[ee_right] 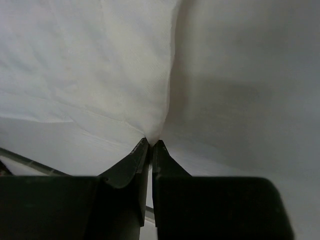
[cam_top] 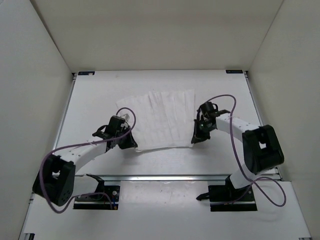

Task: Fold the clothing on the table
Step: Flatten the skirt out, then fold the skirt

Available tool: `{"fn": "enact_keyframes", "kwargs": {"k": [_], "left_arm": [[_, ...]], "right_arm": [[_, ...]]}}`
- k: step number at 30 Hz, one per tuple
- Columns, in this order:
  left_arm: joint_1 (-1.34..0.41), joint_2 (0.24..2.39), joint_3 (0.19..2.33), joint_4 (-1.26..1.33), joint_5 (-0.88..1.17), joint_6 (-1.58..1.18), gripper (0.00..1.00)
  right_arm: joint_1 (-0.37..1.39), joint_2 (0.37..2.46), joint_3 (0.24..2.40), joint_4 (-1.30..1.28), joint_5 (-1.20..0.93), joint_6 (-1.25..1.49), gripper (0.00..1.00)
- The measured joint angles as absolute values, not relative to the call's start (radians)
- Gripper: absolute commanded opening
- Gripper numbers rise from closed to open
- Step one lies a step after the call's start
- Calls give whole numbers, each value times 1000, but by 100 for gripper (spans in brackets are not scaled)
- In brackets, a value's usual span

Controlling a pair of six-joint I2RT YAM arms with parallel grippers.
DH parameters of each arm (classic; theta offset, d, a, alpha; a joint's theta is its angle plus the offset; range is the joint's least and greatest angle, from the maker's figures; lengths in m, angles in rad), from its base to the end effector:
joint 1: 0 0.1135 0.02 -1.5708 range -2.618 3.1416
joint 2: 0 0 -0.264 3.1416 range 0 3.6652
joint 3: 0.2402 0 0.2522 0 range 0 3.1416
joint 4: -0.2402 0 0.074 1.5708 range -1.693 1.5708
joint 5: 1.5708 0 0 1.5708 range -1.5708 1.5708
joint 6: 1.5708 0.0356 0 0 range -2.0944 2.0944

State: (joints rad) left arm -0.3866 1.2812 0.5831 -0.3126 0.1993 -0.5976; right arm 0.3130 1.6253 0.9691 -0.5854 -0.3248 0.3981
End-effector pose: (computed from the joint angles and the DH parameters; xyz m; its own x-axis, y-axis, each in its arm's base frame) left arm 0.2091 -0.0928 0.1628 -0.9114 -0.2244 -0.3448 -0.0554 0.8975 -0.4376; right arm 0.2818 0.1032 0.1732 -0.9811 0.0687 -0.1809 -0.0104 0.9148 0.4037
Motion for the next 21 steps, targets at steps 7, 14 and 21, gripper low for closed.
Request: {"fn": "enact_keyframes", "kwargs": {"k": [7,14,21], "left_arm": [[-501,1033,531,-380,175,-611,0],[-491,810,521,-550,168,-611,0],[-495,665,506,-638,231,-638,0]], "right_arm": [[467,1351,768,-619,-202,485,0],[535,1117,725,-737,-148,560,0],[505,945,717,-839,-202,573,0]]}}
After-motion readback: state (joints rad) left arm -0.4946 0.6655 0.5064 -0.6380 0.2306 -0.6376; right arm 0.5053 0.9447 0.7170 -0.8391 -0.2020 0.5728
